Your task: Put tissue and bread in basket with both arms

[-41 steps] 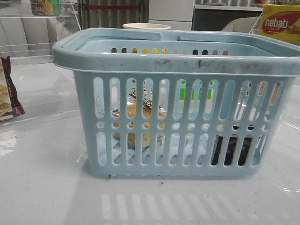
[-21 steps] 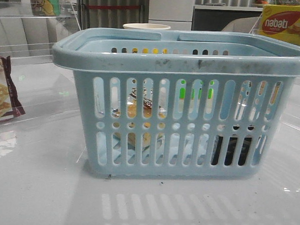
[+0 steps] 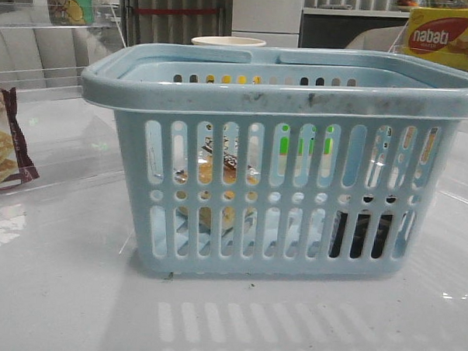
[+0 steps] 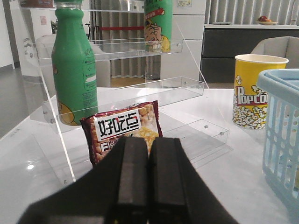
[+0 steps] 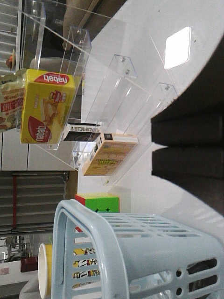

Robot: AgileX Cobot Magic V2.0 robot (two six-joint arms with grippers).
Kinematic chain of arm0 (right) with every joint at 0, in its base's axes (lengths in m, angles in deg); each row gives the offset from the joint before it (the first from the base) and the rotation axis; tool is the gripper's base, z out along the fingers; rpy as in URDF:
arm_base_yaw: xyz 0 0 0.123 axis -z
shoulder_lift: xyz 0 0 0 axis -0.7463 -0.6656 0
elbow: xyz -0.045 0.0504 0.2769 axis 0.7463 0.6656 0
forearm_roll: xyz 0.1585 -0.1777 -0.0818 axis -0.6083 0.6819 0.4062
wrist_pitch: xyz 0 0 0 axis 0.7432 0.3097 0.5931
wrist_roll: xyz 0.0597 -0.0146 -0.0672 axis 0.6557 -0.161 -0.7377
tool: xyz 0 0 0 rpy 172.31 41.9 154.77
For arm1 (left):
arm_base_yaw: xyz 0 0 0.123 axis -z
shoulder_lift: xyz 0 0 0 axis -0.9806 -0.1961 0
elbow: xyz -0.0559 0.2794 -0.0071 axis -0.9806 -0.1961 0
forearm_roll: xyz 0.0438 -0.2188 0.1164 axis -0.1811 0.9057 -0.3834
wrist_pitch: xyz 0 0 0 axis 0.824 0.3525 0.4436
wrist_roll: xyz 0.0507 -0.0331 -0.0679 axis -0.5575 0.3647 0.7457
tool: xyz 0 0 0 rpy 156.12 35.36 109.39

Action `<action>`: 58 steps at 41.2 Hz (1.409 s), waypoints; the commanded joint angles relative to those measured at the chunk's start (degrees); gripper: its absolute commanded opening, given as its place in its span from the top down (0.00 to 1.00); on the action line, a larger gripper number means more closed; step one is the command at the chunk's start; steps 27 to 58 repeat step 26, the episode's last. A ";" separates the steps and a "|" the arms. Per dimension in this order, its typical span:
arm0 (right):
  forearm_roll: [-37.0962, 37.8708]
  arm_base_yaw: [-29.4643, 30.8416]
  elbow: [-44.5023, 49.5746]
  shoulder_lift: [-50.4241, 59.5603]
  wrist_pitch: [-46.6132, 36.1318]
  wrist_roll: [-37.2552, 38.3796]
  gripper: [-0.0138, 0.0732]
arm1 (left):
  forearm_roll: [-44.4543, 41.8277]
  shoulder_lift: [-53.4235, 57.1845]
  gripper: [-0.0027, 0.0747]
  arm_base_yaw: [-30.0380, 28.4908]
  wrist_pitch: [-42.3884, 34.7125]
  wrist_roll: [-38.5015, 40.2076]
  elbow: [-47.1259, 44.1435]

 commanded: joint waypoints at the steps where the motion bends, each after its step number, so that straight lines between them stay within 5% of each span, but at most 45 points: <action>1: 0.68 -0.12 0.01 1.08 -5.81 0.10 0.77 | -0.05 1.01 0.85 0.38 -4.90 0.50 0.04; 58: 0.68 -0.22 0.01 1.08 -5.18 0.10 0.77 | -0.05 1.01 0.85 0.38 -4.90 0.50 0.04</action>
